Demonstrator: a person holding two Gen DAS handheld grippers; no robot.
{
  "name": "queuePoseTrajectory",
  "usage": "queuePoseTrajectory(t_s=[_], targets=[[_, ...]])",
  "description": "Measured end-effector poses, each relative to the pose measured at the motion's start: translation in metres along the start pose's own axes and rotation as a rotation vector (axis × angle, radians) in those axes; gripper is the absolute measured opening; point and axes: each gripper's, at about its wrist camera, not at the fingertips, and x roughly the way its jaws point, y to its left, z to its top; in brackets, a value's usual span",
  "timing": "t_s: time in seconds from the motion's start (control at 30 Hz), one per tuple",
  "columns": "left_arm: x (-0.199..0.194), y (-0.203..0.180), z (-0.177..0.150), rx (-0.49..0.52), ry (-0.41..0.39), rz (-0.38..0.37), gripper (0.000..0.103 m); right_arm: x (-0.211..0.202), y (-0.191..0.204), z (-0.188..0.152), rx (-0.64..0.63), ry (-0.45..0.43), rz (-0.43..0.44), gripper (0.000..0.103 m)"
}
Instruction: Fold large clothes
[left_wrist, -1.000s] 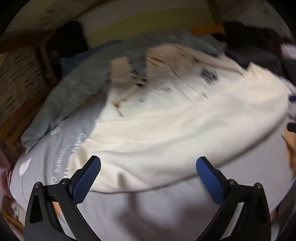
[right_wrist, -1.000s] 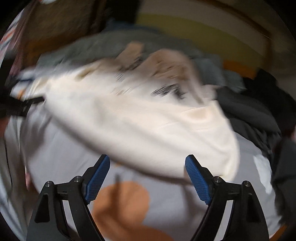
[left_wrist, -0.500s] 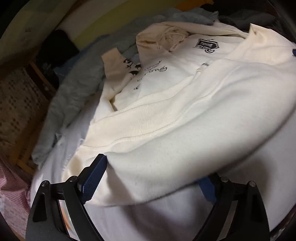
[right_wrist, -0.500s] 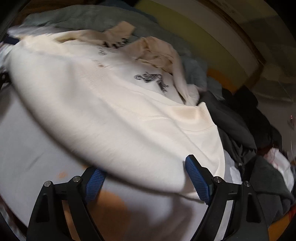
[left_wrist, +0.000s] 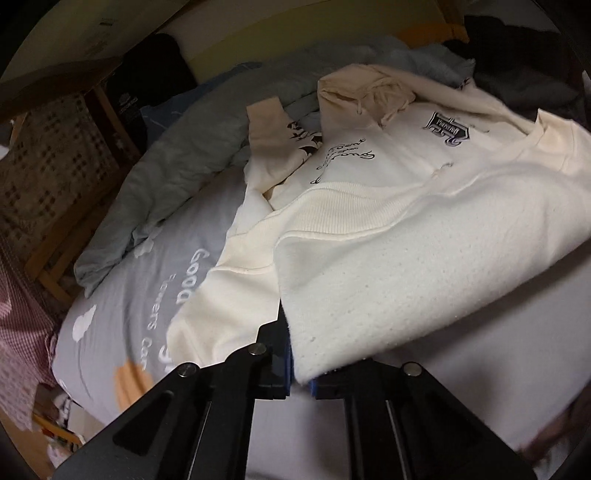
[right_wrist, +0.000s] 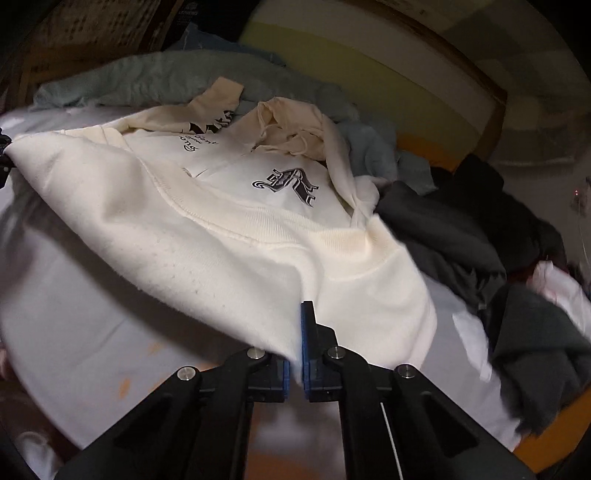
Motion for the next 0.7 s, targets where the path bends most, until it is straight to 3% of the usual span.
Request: queuePoseTrajectory(t_s=[0.17, 0.33, 0.53, 0.7], targets=[[-0.047, 0.010, -0.024, 0.048, 0.017, -0.029, 0.007, -0.049, -0.005, -0.017, 0.022, 0.011, 0.064, 0.005], [-0.043, 0.016, -0.032, 0.053, 0.061, -0.046, 0.013, -0.071, -0.004, -0.021, 0.004, 0.019, 0.092, 0.005], [-0.039, 0.012, -0.004, 0.065, 0.025, 0.005, 0.014, -0.049, -0.016, 0.005, 0.049, 0.021, 0.097, 0.005], [-0.013, 0.025, 0.054, 0.100, -0.008, 0.022, 0.015, -0.031, -0.033, 0.051, 0.024, -0.038, 0.074, 0.005]])
